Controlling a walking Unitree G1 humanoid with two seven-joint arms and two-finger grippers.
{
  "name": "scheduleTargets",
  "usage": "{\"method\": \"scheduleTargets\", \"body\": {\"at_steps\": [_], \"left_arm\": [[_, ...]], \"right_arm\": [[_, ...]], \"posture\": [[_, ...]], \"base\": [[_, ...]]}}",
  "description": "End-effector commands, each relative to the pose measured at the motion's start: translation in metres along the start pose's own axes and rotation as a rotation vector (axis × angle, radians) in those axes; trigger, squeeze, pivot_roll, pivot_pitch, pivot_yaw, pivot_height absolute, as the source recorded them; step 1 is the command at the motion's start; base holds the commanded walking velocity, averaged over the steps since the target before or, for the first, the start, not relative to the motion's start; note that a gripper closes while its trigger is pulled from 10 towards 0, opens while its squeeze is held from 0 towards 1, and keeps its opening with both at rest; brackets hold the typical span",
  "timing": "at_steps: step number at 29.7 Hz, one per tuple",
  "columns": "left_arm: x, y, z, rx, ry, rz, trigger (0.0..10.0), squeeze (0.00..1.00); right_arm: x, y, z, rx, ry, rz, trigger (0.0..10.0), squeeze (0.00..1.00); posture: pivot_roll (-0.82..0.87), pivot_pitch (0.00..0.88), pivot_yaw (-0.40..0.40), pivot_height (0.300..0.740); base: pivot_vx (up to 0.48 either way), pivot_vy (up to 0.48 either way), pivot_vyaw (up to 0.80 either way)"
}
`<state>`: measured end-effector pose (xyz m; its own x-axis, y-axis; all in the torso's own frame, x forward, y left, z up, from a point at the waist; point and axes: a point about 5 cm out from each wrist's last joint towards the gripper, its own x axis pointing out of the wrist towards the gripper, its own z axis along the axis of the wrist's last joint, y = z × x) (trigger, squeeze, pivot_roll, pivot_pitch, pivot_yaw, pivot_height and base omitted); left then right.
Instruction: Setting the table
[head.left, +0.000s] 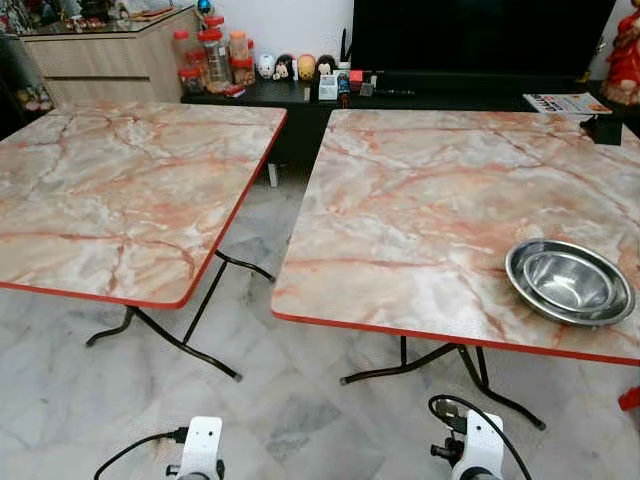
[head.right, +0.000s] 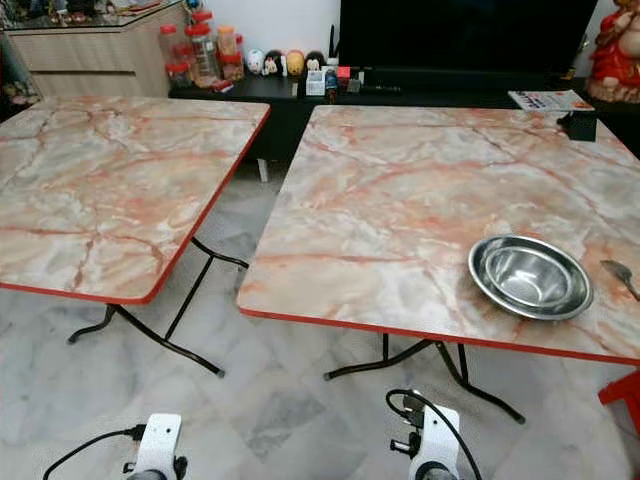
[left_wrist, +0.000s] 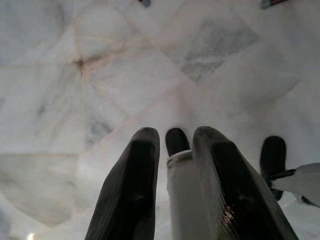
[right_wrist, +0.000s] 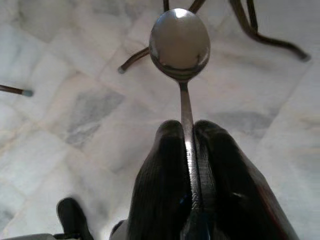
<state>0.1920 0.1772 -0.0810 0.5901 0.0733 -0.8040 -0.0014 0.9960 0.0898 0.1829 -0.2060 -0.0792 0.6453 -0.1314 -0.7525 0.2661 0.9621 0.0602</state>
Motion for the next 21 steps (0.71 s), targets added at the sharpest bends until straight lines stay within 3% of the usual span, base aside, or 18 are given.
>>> {"method": "scheduleTargets", "body": {"at_steps": [1,10,15,21], "left_arm": [[-0.0005,0.0064,-0.0036,0.014,0.016,0.018,10.0,0.0],[-0.0008,0.006,-0.0047,0.012,0.017,0.015,10.0,0.0],[-0.0007,0.006,-0.0043,0.012,0.014,0.014,10.0,0.0],[-0.0007,0.0059,-0.0045,0.012,0.015,0.014,10.0,0.0]], "right_arm": [[0.0008,0.0062,0.0018,0.015,-0.009,0.013,10.0,0.0],[0.0006,0.005,0.0007,0.023,-0.005,0.007,10.0,0.0],[0.0009,0.0056,0.0019,0.022,-0.009,0.008,10.0,0.0],[0.0007,0.0058,0.0017,0.018,-0.014,0.009,10.0,0.0]], "posture": [[-0.1,0.0,0.01,0.74],[-0.1,0.0,0.008,0.74],[-0.1,0.0,0.009,0.74],[-0.09,0.0,0.008,0.74]], "base": [[0.0,-0.33,0.0],[0.0,-0.333,0.0],[0.0,-0.332,-0.77],[0.0,-0.333,0.0]]}}
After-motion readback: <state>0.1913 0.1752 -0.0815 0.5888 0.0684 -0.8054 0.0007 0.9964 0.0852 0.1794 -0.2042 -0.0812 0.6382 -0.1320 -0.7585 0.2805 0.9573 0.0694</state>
